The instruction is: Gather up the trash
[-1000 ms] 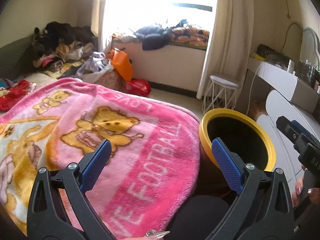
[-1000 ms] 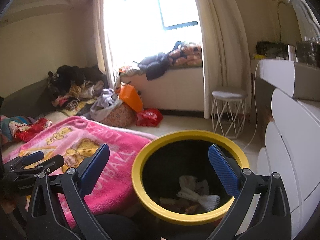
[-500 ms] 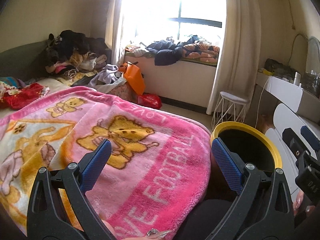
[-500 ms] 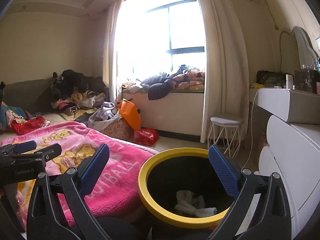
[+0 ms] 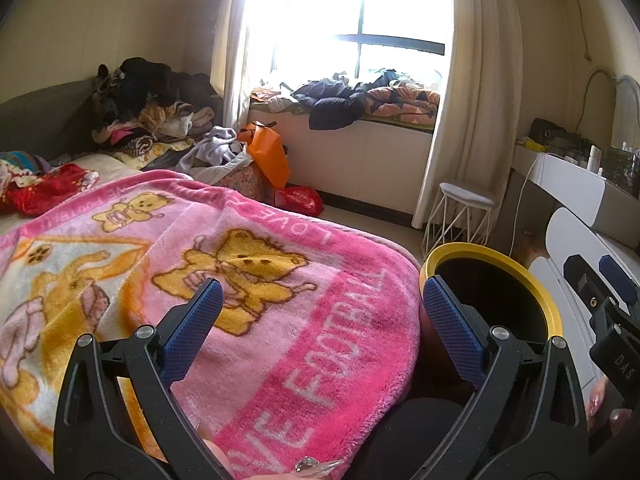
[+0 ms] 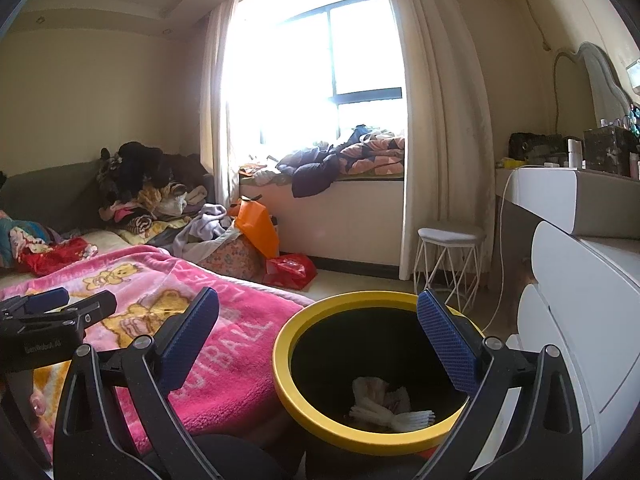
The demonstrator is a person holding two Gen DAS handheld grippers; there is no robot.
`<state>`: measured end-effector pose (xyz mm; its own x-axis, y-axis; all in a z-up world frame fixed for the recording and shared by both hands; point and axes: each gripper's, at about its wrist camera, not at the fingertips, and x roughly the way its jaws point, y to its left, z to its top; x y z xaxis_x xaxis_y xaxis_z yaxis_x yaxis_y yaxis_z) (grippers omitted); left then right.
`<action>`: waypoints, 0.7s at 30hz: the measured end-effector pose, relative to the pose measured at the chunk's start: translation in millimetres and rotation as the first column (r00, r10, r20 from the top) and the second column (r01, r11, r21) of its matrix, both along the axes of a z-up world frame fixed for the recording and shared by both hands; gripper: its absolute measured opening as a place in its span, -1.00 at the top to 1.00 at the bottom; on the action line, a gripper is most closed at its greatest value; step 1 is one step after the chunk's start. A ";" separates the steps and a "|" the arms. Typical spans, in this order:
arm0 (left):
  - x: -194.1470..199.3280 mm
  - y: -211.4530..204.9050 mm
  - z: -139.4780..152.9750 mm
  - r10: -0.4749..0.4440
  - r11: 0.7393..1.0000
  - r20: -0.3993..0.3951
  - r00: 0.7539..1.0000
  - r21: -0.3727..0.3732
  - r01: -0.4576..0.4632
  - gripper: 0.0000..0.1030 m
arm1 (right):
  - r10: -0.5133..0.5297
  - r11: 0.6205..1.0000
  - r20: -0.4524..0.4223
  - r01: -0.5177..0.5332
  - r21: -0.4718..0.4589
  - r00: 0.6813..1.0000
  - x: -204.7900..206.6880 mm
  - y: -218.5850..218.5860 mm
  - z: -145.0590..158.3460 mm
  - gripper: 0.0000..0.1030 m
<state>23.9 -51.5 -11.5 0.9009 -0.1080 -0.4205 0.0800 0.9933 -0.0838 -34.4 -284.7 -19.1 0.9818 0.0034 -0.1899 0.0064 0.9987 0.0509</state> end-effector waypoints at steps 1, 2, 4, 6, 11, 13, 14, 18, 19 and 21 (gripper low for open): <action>-0.3 0.0 -0.1 0.001 1.000 0.000 1.000 0.001 -0.001 -0.79 | 0.002 1.000 -0.001 -0.002 0.001 1.000 0.0 -0.1 -0.1 -0.87; 0.0 0.0 -0.1 0.001 1.000 -0.001 1.000 -0.001 -0.001 -0.79 | 0.001 1.000 0.000 -0.001 -0.001 1.000 -0.1 -0.3 -0.1 -0.87; -0.3 0.1 0.0 0.001 1.000 0.001 1.000 0.000 -0.001 -0.79 | -0.001 1.000 0.001 0.001 0.001 1.000 -0.1 -0.4 0.0 -0.87; -0.3 0.4 -0.7 0.002 1.000 0.000 1.000 0.000 -0.002 -0.79 | -0.002 1.000 0.001 0.002 0.001 1.000 0.2 -0.9 0.0 -0.87; -0.5 0.3 -1.0 0.001 1.000 0.001 1.000 0.003 -0.001 -0.79 | -0.003 1.000 0.002 0.003 0.004 1.000 -0.2 -1.5 -0.2 -0.87; -0.4 0.6 -0.6 0.001 1.000 0.000 1.000 0.000 -0.001 -0.79 | -0.005 1.000 0.001 0.005 0.006 1.000 -0.4 -1.2 0.5 -0.87; -0.4 0.5 -0.6 0.001 1.000 -0.001 1.000 0.000 -0.001 -0.79 | -0.005 1.000 0.001 0.005 0.008 1.000 -0.7 -1.3 0.7 -0.87; -0.5 0.2 -0.4 0.003 1.000 0.001 1.000 0.002 -0.003 -0.79 | -0.007 1.000 0.002 0.007 0.008 1.000 -0.8 -2.3 0.8 -0.87; -0.8 0.2 -0.5 0.003 1.000 0.002 1.000 0.002 -0.003 -0.79 | -0.009 1.000 0.001 0.009 0.008 1.000 -1.3 -0.8 0.8 -0.87; -0.7 0.0 -0.9 0.003 1.000 0.001 1.000 0.002 -0.003 -0.79 | -0.009 1.000 0.001 0.009 0.008 1.000 -1.9 -1.0 1.2 -0.87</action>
<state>23.2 -51.5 -12.4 0.9016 -0.1044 -0.4199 0.0772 0.9937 -0.0813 -36.3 -285.8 -17.9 0.9821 -0.0035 -0.1885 0.0149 0.9981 0.0593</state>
